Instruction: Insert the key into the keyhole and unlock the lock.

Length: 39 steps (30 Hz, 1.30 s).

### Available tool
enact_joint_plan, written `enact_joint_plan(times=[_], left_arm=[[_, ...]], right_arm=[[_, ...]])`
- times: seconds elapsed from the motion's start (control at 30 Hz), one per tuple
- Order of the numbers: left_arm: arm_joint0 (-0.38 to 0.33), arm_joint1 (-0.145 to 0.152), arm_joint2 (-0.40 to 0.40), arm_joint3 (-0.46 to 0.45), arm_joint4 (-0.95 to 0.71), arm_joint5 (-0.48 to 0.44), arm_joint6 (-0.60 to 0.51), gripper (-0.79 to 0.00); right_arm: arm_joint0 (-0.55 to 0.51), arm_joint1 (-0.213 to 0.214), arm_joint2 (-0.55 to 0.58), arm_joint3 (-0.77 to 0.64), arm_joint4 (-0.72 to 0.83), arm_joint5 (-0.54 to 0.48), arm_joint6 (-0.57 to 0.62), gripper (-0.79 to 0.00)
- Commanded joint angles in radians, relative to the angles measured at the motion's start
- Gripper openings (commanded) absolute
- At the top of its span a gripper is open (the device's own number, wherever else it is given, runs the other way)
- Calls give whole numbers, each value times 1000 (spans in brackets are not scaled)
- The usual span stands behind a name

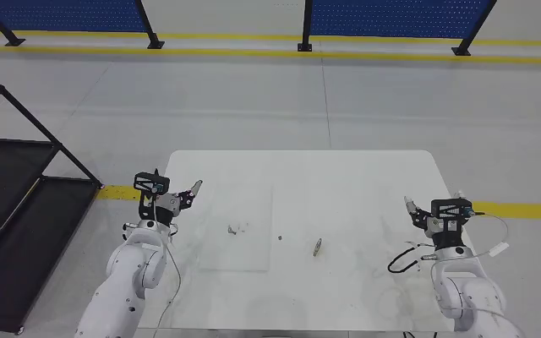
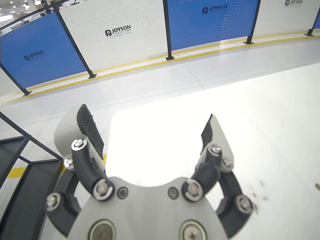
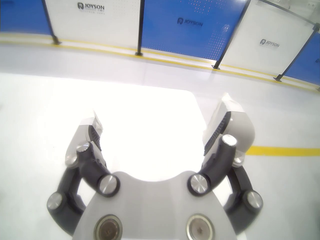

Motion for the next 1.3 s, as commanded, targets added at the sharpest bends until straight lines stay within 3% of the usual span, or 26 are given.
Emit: enact_joint_plan(times=[0.0,0.2,0.37,0.6,0.8,1.0,1.27], left_arm=[[-7,-1,0,-7,-28,-11,-14,0],[-48,2,-19,-65,-110,-85,-230,0],[-107,8,-39,-124,-203,-127,-487,0],[-225,12,4,-165,-361,-113,-916,0],[-318,14,36,-131,-528,-60,-1161,0],[-404,14,104,-25,-589,8,-1310,0],[-449,10,184,73,-621,114,-1375,0]], right_arm=[[0,0,0,0,0,0,0,0],[0,0,0,0,0,0,0,0],[0,0,0,0,0,0,0,0],[0,0,0,0,0,0,0,0],[0,0,0,0,0,0,0,0],[0,0,0,0,0,0,0,0],[0,0,0,0,0,0,0,0]])
